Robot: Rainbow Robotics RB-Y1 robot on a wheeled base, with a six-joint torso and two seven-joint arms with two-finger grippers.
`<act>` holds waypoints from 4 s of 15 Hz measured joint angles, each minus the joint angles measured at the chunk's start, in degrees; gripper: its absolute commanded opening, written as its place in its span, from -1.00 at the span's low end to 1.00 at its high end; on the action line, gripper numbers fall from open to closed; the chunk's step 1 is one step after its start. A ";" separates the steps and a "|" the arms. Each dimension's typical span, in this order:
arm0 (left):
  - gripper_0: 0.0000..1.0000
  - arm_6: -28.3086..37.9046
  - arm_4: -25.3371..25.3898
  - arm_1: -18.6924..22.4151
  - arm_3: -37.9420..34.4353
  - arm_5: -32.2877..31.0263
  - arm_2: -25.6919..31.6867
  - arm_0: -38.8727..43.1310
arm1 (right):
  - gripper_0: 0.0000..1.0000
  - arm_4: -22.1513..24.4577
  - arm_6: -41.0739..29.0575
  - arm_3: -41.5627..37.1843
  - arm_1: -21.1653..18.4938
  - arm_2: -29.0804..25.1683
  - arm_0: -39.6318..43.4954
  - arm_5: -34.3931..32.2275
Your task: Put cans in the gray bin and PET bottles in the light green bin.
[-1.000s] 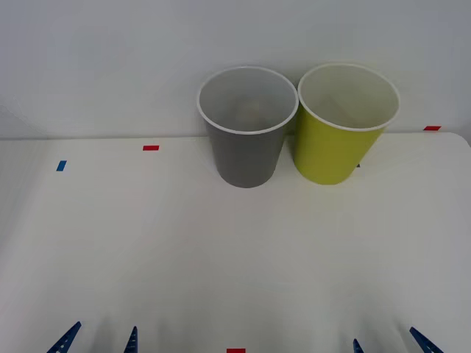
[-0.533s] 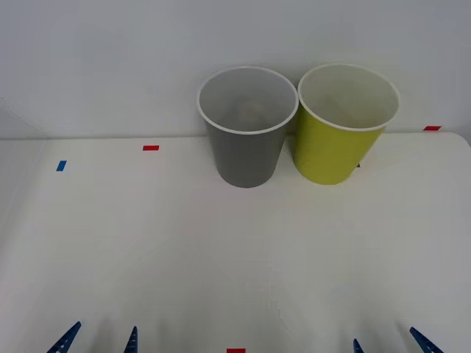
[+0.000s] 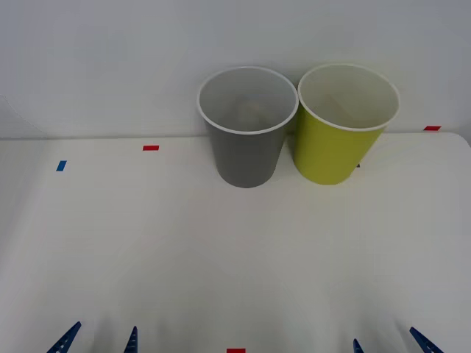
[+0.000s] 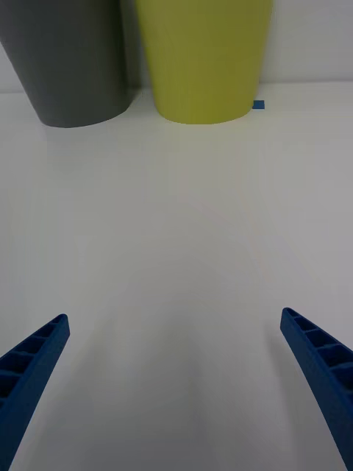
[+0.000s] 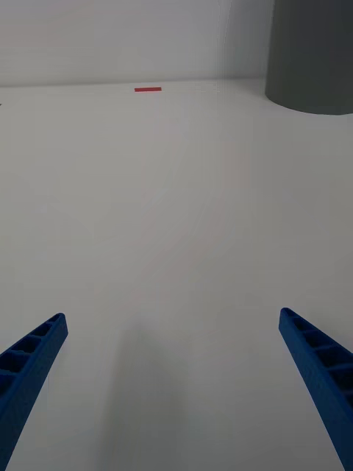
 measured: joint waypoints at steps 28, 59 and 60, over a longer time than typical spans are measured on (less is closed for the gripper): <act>1.00 0.00 0.00 0.00 0.00 0.00 0.00 0.00 | 1.00 0.00 0.00 0.00 0.00 0.00 0.00 0.00; 1.00 0.00 0.00 0.00 0.00 0.00 0.00 0.00 | 1.00 0.00 0.00 0.00 0.00 0.00 0.00 0.00; 1.00 0.00 0.00 0.00 0.00 0.00 0.00 0.00 | 1.00 0.00 0.00 0.00 0.00 0.00 0.00 0.00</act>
